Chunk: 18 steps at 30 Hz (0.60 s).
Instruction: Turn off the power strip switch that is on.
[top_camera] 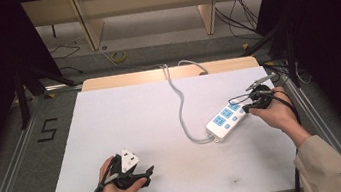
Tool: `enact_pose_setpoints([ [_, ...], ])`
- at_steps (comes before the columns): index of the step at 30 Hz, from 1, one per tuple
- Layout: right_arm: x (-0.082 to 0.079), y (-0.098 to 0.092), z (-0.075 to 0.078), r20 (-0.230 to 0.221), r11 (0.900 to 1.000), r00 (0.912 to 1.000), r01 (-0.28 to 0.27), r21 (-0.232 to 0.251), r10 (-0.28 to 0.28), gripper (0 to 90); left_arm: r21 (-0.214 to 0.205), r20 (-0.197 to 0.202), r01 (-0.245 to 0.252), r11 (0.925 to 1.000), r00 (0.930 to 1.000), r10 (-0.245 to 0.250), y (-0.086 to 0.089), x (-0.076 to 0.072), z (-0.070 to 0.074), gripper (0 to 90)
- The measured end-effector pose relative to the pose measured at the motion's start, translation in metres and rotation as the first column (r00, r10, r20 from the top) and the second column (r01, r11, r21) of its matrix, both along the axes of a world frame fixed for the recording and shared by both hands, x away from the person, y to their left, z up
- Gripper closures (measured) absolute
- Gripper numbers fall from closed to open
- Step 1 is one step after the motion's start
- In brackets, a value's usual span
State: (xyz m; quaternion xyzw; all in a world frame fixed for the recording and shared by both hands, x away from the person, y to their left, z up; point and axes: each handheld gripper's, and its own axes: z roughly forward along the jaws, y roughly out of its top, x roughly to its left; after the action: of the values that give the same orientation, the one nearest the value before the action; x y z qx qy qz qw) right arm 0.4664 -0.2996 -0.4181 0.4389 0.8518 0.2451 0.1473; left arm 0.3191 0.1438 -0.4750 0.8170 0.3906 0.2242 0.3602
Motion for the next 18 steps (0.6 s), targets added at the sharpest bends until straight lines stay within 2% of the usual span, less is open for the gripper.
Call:
enact_pose_setpoints([
  [18, 0.012, -0.001, -0.001, -0.016, 0.9998, 0.9997, 0.019, -0.007, -0.019, 90.0, 0.002, -0.002, 0.002, 1.0, 1.0, -0.002, 0.0, 0.0, 0.0, 22.8],
])
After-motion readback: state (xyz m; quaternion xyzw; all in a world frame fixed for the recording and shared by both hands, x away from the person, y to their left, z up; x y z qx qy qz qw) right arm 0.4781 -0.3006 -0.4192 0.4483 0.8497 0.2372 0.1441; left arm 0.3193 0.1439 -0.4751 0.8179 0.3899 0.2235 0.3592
